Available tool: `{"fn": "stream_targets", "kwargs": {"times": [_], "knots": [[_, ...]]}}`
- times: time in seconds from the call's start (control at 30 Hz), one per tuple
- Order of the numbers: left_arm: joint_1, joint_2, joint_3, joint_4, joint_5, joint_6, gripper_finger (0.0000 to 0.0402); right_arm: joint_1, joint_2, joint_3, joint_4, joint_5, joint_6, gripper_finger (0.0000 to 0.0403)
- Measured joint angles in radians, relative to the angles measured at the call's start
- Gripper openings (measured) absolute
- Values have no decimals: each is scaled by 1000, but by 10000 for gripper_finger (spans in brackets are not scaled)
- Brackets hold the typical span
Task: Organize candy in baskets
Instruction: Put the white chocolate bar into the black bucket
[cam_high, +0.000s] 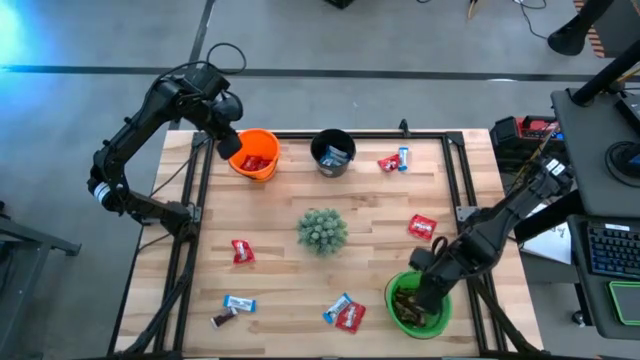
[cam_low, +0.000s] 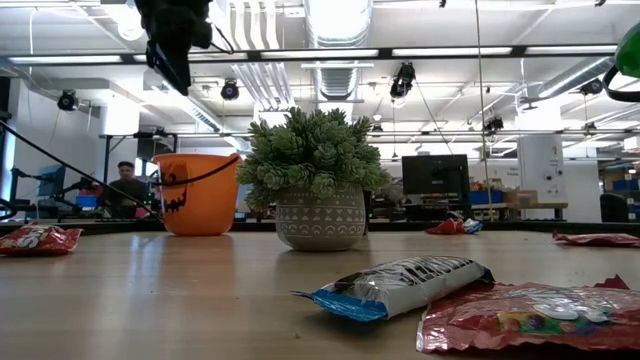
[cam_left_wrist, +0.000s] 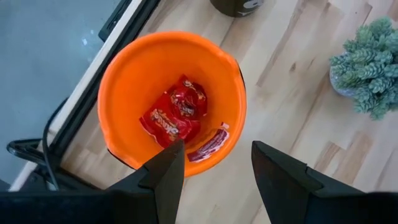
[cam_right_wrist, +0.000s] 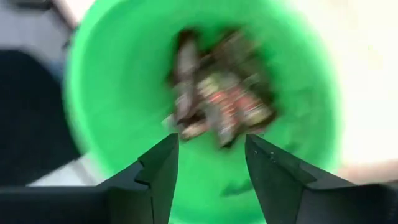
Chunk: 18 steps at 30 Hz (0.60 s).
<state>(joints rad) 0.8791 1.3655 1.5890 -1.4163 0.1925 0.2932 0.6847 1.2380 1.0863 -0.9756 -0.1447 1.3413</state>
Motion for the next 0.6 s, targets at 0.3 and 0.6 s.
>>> {"fn": "stream_targets", "kwargs": {"times": [0.3,0.6], "knots": [[0,0,0,-40,0,7,168,-154,-48,0,-133,165,-66,187],[0,0,0,-45,0,38,168,-350,-53,0,-113,143,-170,187]]}}
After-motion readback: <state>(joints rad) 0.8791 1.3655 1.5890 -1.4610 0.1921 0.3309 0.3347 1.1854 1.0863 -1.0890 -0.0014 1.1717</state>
